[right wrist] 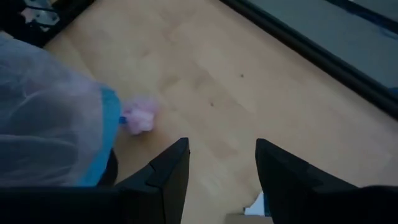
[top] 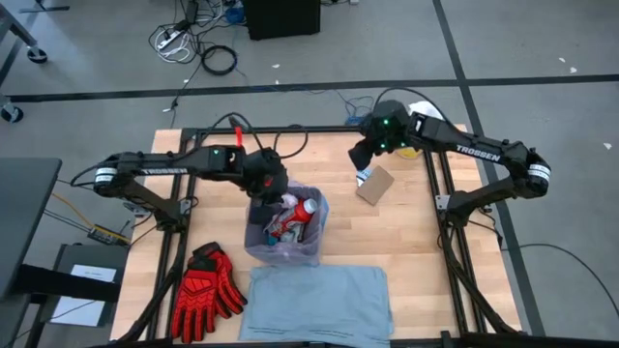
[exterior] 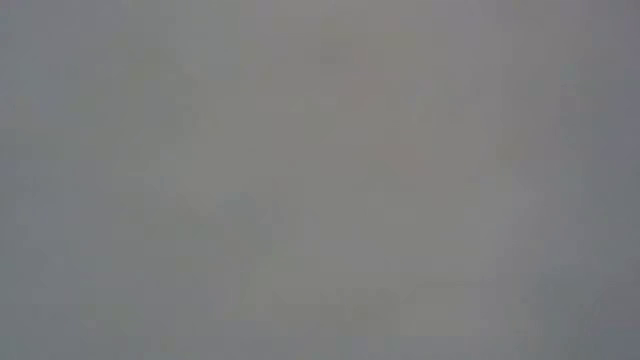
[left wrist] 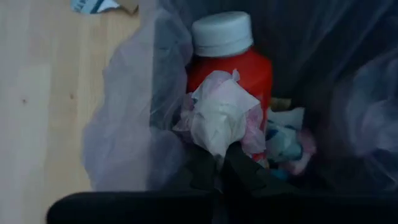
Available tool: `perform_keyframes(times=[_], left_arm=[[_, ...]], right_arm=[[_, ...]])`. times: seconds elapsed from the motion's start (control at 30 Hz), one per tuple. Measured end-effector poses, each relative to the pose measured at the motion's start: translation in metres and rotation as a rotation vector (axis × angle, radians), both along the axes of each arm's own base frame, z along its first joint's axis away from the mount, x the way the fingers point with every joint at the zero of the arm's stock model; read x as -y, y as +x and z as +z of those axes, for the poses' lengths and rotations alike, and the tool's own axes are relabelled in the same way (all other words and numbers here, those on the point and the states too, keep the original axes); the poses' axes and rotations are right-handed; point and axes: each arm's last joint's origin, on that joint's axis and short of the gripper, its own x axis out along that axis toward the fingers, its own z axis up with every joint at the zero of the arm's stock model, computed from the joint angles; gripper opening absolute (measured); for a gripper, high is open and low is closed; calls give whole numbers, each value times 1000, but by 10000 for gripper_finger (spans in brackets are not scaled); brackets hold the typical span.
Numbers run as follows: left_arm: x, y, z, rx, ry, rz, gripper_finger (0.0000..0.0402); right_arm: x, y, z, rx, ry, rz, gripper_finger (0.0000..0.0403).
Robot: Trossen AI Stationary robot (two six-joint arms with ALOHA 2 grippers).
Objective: Place trash/remove bag and relplace
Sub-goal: Put the pink plastic material into the trash bin, then put the brown cardboard into the trash bin
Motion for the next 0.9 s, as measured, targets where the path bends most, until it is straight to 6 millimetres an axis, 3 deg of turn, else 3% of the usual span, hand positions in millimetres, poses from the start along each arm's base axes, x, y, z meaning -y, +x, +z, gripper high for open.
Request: perform_keyframes(times=[0.23,0.43,0.57,0.7,0.9], left_arm=[[-1,8,5,105,-70,129,128],[0,11,16,147,-199,170,197],[4,7,19,93,-254,179,219],[10,-1,17,-2,-259,176,226],[13,-4,27,-27,-308,205,224]], right_arm=[[15,-12,-6,-62,23,-63,173],[26,-32,-43,-193,133,-33,171],[29,-42,-70,-249,148,39,172],[29,-48,-93,-357,-2,158,178],[33,-48,-104,-341,-90,169,205]])
